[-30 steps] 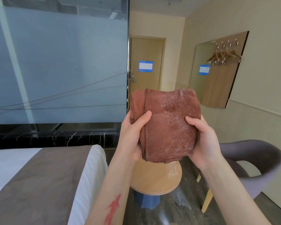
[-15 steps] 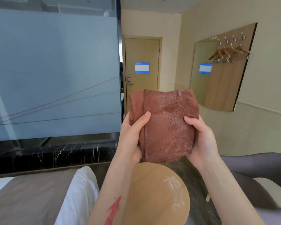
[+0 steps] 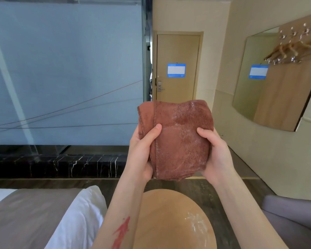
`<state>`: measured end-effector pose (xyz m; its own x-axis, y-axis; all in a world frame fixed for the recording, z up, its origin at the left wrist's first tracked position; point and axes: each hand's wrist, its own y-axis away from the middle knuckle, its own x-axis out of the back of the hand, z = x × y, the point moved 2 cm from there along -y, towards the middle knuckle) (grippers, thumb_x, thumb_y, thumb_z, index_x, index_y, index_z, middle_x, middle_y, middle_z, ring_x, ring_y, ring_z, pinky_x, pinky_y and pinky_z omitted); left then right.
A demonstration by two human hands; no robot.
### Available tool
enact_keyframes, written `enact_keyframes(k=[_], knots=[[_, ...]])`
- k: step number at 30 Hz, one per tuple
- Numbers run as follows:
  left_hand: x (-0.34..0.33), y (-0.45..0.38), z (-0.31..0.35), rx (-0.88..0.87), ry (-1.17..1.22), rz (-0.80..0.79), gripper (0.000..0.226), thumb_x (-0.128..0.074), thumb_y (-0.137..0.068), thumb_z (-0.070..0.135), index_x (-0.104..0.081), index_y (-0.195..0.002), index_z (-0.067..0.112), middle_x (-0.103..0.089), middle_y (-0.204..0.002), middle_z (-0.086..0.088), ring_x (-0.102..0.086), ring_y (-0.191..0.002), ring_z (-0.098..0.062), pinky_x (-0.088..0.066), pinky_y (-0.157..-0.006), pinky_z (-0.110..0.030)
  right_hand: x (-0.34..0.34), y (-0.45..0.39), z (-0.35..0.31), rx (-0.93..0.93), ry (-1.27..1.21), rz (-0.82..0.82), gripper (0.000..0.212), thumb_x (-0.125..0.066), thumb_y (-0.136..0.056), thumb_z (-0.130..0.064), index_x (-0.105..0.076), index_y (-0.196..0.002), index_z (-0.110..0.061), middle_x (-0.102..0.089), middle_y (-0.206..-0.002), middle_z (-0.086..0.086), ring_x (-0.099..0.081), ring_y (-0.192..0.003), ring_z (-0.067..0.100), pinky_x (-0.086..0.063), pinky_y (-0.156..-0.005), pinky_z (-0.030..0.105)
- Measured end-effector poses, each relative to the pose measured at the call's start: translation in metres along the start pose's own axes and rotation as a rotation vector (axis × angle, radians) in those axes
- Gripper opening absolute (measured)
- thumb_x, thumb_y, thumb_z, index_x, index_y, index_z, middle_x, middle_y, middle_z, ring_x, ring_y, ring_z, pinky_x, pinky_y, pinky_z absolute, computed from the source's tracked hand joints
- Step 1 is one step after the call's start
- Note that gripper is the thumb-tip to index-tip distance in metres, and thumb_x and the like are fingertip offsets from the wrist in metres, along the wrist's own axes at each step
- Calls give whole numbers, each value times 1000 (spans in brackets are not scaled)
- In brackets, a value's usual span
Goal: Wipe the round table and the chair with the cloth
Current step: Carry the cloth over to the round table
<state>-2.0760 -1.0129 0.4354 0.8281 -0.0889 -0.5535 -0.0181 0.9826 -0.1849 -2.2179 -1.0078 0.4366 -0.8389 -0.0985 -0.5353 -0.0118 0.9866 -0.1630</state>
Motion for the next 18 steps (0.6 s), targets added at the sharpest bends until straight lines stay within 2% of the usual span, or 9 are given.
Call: enact_keyframes(k=[6, 18], knots=[[-5, -29, -13, -19, -6, 24, 21, -61, -86, 16, -61, -104, 26, -69, -106, -4, -66, -98, -22, -55, -76, -37, 13, -35, 0, -30, -10, -22, 25, -51, -89, -15, -59, -109, -27, -66, -107, 1, -63, -99, 23, -52, -72, 39], [-2, -71, -31, -13, -34, -38, 19, -60, -87, 15, -62, -102, 25, -70, -102, -2, -67, -95, -21, -57, -73, -34, 32, -69, 10, -41, -6, 29, 31, -51, -89, -18, -55, -118, -28, -63, -110, 0, -61, -101, 24, -51, -74, 41]])
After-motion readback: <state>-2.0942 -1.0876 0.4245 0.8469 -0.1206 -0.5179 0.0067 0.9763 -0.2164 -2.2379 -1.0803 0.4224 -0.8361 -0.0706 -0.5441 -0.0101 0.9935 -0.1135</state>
